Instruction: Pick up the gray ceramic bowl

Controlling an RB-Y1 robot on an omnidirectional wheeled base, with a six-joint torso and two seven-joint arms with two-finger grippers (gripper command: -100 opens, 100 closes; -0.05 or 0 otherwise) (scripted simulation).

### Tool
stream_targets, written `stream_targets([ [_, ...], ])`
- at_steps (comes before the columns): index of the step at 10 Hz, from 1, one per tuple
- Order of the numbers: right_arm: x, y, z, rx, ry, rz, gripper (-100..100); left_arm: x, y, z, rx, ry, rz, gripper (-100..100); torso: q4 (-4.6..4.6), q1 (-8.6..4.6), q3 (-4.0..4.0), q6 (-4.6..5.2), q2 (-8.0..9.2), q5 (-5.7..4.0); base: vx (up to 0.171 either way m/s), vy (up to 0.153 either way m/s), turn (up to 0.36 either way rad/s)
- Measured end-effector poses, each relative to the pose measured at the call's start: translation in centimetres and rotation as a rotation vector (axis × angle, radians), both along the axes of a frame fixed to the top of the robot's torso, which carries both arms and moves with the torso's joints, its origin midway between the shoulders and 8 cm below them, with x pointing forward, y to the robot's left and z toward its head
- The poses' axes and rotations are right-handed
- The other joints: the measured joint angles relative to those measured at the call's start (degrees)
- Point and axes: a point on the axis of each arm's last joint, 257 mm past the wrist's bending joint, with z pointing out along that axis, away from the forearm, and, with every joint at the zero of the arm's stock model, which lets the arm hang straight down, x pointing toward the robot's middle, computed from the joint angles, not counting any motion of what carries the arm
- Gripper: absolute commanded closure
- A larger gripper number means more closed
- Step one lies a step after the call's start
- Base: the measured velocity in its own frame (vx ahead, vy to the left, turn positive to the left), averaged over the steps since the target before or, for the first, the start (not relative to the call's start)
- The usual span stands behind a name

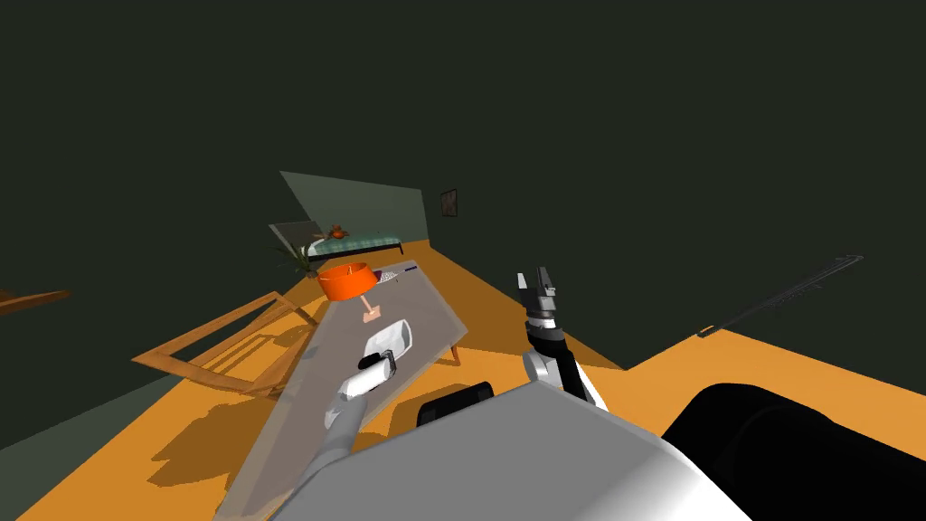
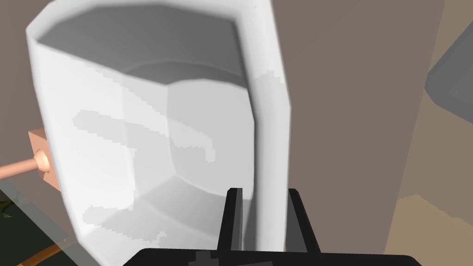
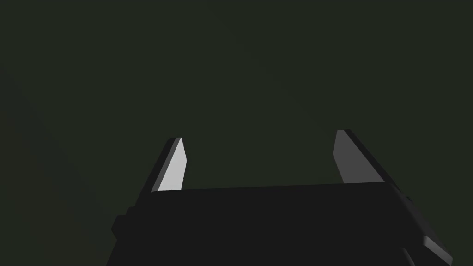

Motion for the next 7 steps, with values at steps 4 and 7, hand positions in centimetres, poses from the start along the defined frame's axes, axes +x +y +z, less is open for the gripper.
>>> stream_targets([
  [4,0.0,0.0,0.0,0.0,0.0,0.0,0,-3.6,5.2,0.6,0.015,0.011,0.127,100,0.05,-0.07,0.11,0.07,0.19,-0.06,-0.056,0.011,-0.306],
  [7,0.0,0.0,0.0,0.0,0.0,0.0,0,-3.8,6.2,1.4,0.02,-0.001,0.153,0,0.1,-0.15,0.08,0.04,0.05,-0.14,-0.004,0.001,-0.007],
])
